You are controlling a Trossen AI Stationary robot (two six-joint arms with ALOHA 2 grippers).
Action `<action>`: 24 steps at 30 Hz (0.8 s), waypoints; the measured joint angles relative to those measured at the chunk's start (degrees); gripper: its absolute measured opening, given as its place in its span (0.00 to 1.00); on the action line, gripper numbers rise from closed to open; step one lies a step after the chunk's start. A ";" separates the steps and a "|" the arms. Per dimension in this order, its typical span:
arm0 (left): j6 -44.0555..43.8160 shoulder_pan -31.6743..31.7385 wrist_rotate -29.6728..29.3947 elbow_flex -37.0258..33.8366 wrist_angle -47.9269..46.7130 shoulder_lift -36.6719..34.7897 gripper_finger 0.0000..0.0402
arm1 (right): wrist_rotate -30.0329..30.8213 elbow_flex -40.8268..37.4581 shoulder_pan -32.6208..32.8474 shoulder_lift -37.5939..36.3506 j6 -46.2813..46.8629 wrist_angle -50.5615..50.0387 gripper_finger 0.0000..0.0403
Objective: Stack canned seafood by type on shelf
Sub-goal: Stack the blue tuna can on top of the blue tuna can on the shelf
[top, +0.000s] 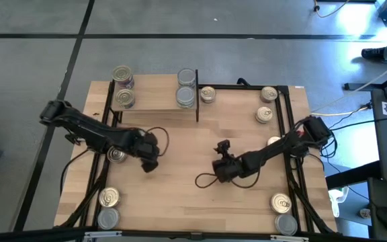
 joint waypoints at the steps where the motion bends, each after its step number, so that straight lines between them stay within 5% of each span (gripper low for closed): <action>1: -2.94 -0.37 1.64 0.00 -3.27 -0.13 0.38 | -0.77 -0.58 -0.87 0.01 -2.38 1.84 0.73; 5: -12.24 -1.73 7.20 -0.64 -14.36 0.10 0.35 | -5.62 -1.94 -5.35 -0.07 -10.36 8.20 0.73; 11: -13.37 -1.02 16.27 -3.11 -20.26 0.18 0.31 | -14.07 -2.00 -10.23 -0.59 -12.26 11.48 0.73; 24: -12.47 -1.53 12.75 -8.57 -15.78 3.05 0.24 | -18.80 -2.04 -10.78 -1.27 -3.37 13.59 0.73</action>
